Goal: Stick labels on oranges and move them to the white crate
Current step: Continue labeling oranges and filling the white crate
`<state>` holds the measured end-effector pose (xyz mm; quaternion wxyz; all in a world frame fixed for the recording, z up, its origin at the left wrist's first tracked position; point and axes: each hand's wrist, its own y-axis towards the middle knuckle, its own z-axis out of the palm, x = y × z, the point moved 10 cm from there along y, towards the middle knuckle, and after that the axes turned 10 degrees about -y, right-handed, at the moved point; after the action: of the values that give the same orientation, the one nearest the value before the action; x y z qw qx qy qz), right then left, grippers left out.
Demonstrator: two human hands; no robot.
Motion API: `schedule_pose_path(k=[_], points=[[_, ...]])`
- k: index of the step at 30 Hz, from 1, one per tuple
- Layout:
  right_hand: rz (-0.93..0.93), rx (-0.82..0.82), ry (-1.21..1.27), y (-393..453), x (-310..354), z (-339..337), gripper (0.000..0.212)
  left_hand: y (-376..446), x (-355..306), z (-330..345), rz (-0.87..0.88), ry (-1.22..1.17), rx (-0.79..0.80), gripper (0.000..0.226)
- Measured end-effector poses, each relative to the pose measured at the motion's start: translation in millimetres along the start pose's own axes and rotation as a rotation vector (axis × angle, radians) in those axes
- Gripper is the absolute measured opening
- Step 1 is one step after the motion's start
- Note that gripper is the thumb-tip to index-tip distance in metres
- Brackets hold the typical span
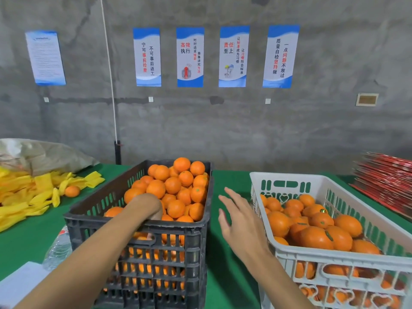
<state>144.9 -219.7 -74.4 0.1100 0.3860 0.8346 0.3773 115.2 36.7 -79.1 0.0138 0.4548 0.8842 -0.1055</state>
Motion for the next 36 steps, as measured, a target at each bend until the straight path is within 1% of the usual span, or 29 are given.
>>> schedule_pose_path(k=[1,2,3,4,5,7,8,9,10,11,13,14,17,20,22,24,25,27,28,31,33,36], points=[[0.001,-0.008,0.037,0,2,-2,0.043,-1,-1,1,0.022,0.016,0.049,0.043],[0.002,-0.025,0.084,1,4,-4,0.042,-2,-5,-1,0.058,-0.003,0.061,0.046],[0.005,-0.046,0.139,2,6,-8,0.041,-7,-12,-5,0.110,-0.024,0.070,0.055],[0.011,-0.064,0.204,3,9,-11,0.041,-14,-25,-15,0.197,-0.112,-0.003,0.065],[0.014,-0.075,0.277,4,12,-15,0.044,-27,-39,-32,0.301,-0.244,-0.125,0.071],[0.005,-0.082,0.411,5,19,-23,0.056,-67,-62,-68,0.525,-0.606,-0.445,0.066],[0.000,-0.084,0.461,4,22,-27,0.062,-88,-68,-76,0.612,-0.792,-0.560,0.060],[0.000,-0.100,0.499,3,23,-32,0.069,-106,-76,-74,0.685,-0.942,-0.598,0.055],[0.008,-0.135,0.526,-1,21,-39,0.075,-121,-87,-64,0.746,-1.073,-0.575,0.051],[0.020,-0.185,0.541,-7,15,-46,0.079,-130,-96,-50,0.791,-1.199,-0.520,0.049],[0.035,-0.280,0.524,-24,-1,-55,0.078,-143,-112,-17,0.847,-1.353,-0.438,0.051],[0.039,-0.292,0.501,-35,-10,-55,0.076,-147,-117,0,0.856,-1.372,-0.416,0.055],[0.054,-0.206,0.416,-74,-25,-39,0.077,-143,-128,59,0.837,-1.386,-0.320,0.067],[0.064,-0.102,0.319,-113,-37,-15,0.075,-135,-134,117,0.794,-1.378,-0.207,0.067],[0.109,0.089,0.328,-138,-46,17,0.077,-128,-135,159,0.743,-1.308,-0.172,0.060],[0.139,0.299,0.411,-170,-48,51,0.075,-123,-135,208,0.651,-1.140,-0.144,0.054],[0.139,0.366,0.441,-185,-46,64,0.074,-121,-135,230,0.613,-1.067,-0.120,0.052],[0.165,0.457,0.460,-210,-47,83,0.073,-119,-134,267,0.568,-0.992,-0.073,0.052],[0.202,0.486,0.460,-218,-51,89,0.073,-119,-132,275,0.569,-0.964,-0.092,0.052],[0.313,0.546,0.416,-234,-66,102,0.077,-113,-122,278,0.568,-0.864,-0.223,0.057],[0.260,0.593,0.367,-240,-63,105,0.079,-110,-115,276,0.538,-0.899,-0.252,0.056],[0.068,0.582,0.238,-234,-46,101,0.069,-111,-109,275,0.549,-1.034,-0.231,0.053]])
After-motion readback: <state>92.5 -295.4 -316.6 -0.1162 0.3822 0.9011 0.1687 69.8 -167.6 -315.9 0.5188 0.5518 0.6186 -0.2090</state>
